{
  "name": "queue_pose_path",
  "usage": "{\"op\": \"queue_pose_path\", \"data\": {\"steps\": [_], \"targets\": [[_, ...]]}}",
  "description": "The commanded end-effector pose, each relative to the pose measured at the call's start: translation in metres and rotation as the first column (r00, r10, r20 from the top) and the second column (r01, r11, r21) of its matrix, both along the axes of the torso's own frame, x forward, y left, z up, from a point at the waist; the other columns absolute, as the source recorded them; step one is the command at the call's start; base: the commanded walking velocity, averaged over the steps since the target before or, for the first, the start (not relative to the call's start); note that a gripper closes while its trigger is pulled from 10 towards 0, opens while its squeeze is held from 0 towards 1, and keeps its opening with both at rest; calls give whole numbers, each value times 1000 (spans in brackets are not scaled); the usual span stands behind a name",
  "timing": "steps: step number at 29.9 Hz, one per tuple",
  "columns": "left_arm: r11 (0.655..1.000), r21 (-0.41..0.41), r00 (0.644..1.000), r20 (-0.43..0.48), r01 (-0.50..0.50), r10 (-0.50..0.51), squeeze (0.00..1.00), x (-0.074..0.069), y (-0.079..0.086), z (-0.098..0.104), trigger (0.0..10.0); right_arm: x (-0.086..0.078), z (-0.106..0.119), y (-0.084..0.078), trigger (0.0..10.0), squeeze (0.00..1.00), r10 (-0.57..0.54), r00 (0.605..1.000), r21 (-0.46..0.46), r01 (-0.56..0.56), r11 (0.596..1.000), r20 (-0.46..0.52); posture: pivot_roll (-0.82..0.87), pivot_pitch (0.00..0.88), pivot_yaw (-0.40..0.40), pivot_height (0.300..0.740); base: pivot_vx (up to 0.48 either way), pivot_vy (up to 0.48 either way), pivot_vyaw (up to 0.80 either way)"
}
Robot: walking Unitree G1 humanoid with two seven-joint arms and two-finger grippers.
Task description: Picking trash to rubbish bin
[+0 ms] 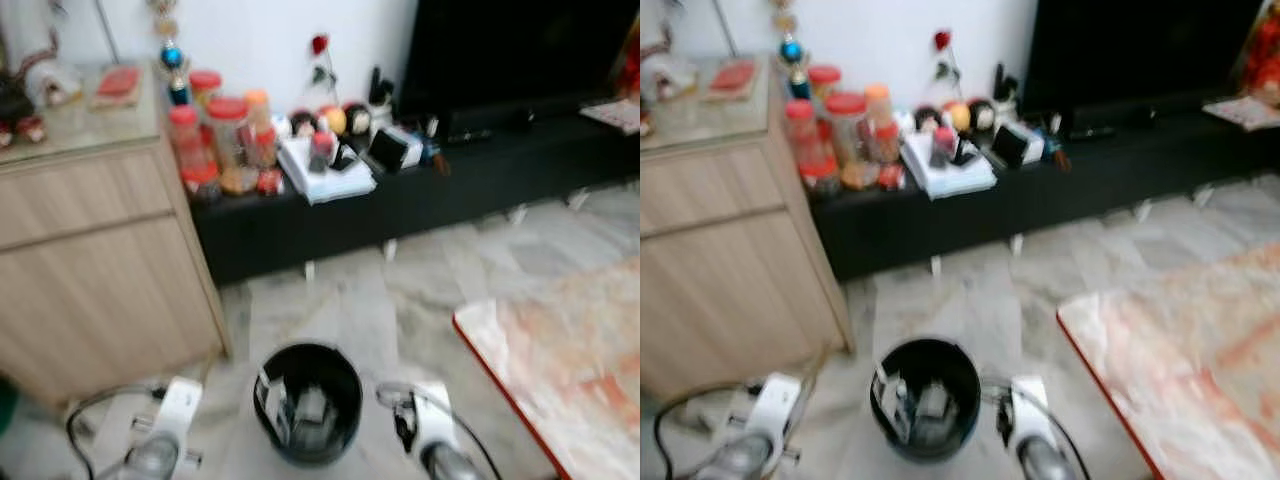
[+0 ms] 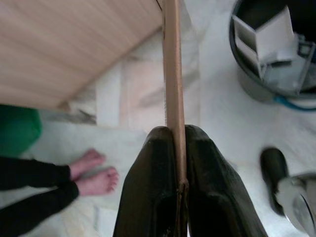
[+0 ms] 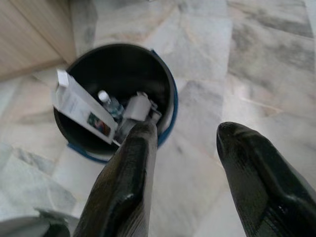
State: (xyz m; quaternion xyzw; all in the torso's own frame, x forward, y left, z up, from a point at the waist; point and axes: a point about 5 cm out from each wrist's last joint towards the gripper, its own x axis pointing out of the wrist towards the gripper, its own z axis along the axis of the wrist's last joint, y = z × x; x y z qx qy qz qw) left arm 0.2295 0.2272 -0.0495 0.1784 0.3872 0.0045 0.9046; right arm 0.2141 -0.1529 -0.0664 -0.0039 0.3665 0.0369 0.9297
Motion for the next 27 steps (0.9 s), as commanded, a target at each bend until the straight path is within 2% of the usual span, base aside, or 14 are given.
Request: {"op": "queue_pose_path", "data": {"steps": [1, 5, 10, 21, 27], "targets": [[1000, -7, 1000, 17, 10, -10, 0, 6, -6, 3, 10000, -3, -1, -10, 10000, 0, -9, 1000, -24, 9, 1000, -8, 199, 6, 37, 740, 480, 0, 0], [1000, -9, 1000, 23, 12, -12, 0, 8, -7, 4, 10000, -2, 0, -9, 10000, 0, 9, 1000, -32, -9, 999, 1, 199, 7, 38, 740, 437, 0, 0], [1000, -10, 1000, 26, 15, -15, 0, 9, -7, 4, 10000, -1, 0, -9, 10000, 0, 21, 1000, -39, -21, 999, 2, 198, 5, 38, 740, 428, 0, 800], [1000, -18, 999, 44, 24, -23, 0, 14, -10, 7, 10000, 0, 1, -8, 10000, 0, 46, 999, -48, -46, 998, 6, 195, 6, 40, 740, 412, 0, 0], [998, -43, 995, 84, 50, -46, 0, 25, -18, 14, 10000, 0, 1, -8, 10000, 0, 66, 998, -58, -66, 996, 9, 194, 8, 39, 740, 80, 0, 0]]}}
